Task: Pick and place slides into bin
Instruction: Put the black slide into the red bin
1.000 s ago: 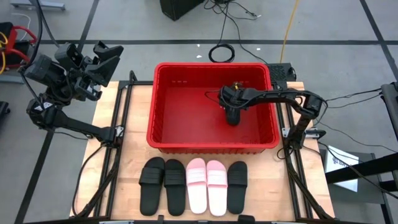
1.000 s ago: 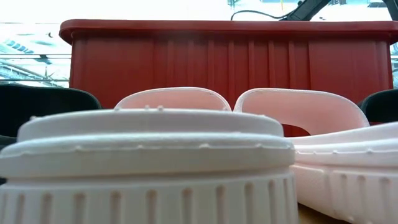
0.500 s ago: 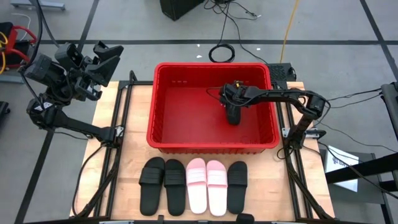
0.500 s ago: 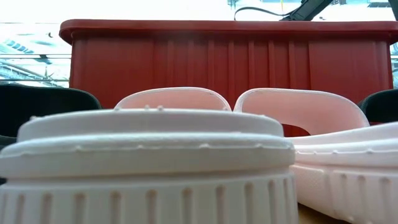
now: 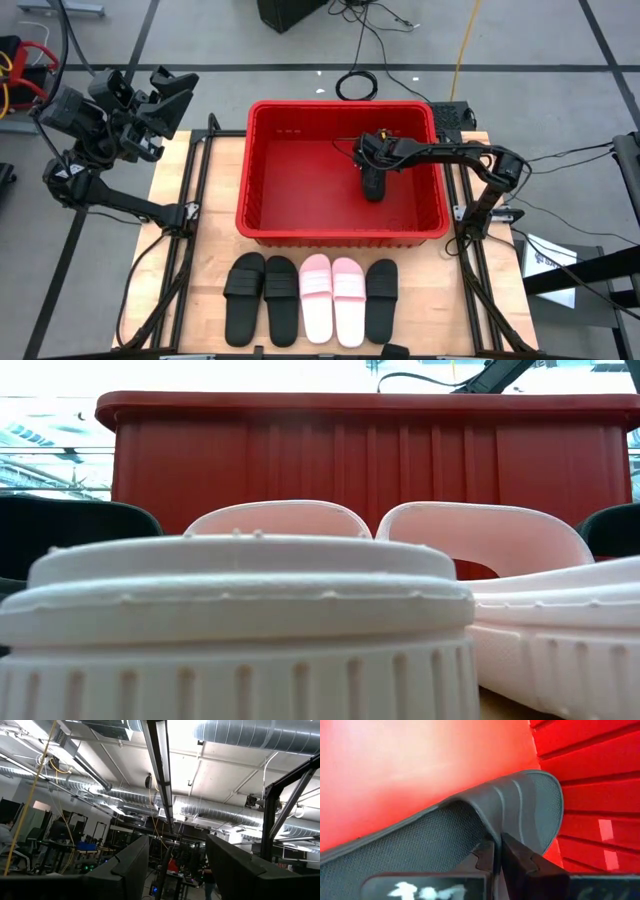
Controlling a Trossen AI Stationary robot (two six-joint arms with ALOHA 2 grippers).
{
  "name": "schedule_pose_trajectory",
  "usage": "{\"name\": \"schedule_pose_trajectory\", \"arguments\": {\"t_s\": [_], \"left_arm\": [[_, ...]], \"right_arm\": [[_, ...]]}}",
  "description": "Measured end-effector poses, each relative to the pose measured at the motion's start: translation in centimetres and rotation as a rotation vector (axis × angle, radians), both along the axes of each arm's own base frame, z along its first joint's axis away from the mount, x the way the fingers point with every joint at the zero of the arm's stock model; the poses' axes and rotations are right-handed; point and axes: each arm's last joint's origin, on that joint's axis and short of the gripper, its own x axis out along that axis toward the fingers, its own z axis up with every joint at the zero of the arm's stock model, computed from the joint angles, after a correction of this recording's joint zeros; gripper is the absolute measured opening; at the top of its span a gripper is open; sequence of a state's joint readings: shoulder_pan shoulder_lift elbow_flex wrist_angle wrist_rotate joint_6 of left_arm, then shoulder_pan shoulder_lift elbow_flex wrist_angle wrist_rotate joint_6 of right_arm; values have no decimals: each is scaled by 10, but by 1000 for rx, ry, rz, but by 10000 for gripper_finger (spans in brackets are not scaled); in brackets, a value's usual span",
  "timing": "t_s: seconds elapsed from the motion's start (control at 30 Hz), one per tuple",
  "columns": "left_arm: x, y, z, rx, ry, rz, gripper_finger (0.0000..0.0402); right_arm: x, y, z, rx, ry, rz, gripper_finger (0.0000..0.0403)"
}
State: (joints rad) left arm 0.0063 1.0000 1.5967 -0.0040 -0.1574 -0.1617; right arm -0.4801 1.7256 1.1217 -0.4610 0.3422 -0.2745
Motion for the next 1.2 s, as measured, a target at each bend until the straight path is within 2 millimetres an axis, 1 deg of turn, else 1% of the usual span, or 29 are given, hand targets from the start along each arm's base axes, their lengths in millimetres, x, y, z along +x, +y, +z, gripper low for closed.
{"name": "schedule_pose_trajectory", "arguments": {"t_s": [0.17,0.27,0.57,0.77,0.9,1.03,1.2], "left_arm": [[0,0,0,0,0,0,202],[0,0,0,1,0,-1,202],[0,0,0,7,3,2,202],[1,0,-1,10,11,1,202],[1,0,-1,10,18,-5,202],[1,-1,-1,19,20,-19,202],[1,-1,-2,17,23,-23,202]], "right_arm": [[0,0,0,1,2,7,18],[-1,1,4,3,-14,5,28],[-6,5,24,-1,-66,43,91],[-8,5,27,-29,-62,4,120],[-10,6,26,-18,-38,4,127],[-12,7,25,-11,-19,8,125],[-15,6,25,-63,43,0,122]]}}
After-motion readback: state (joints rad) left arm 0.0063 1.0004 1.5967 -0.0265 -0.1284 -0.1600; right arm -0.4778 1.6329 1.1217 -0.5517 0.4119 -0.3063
